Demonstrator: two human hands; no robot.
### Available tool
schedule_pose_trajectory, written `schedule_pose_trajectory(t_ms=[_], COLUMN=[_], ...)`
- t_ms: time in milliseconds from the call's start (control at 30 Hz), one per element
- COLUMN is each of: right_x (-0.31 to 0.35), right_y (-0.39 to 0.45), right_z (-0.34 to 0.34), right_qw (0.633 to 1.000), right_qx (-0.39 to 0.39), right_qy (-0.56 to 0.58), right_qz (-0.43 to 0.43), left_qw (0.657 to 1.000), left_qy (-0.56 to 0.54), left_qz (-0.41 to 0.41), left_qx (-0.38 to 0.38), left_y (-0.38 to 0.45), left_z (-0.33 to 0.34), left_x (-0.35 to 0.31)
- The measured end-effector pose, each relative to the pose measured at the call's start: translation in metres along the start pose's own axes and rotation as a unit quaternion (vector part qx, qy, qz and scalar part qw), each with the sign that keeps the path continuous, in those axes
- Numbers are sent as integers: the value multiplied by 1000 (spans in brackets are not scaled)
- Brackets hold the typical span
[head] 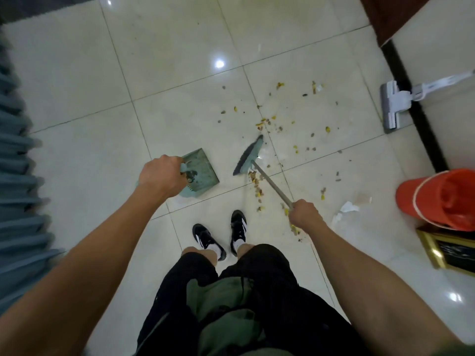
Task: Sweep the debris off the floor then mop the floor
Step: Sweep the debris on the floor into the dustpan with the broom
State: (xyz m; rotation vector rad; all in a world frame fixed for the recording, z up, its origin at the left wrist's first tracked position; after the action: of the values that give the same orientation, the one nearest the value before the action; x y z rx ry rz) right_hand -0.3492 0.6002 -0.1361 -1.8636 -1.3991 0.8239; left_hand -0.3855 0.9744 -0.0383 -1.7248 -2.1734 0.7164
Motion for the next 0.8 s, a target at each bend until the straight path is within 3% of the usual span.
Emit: schedule_pose_trajectory(t_ms=[167, 300, 533, 800], right_x=[-20, 2, 98, 256], right_y=[3, 5, 18, 36], right_z=[-11, -23, -51, -78], right_qw=[999, 998, 995, 988], right_qx=[6, -8, -24, -26], right_qy=[43, 53, 68, 135], right_qz=[-15, -35, -69, -68], left_qw=[1000, 999, 999, 999], left_qy=[11, 24, 24, 1], left_qz=[24, 32, 28, 32], left_qx=[-8, -17, -33, -40], left_y=[21, 37, 58, 121], left_z=[-21, -37, -66, -102], left_x=[-33, -38, 8, 128])
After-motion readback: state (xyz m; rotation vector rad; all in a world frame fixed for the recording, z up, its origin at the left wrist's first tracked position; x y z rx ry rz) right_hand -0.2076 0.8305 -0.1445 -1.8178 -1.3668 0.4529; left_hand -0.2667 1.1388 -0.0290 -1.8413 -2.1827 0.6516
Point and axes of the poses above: each hand's wrist, its own y-axis towards the middle knuckle, its own z-axis out of the palm, x = y × z, the point moved 2 cm from there along y, towards the middle knuckle, and after that the axes turned 7 degrees about z, right-handed, at the moved point
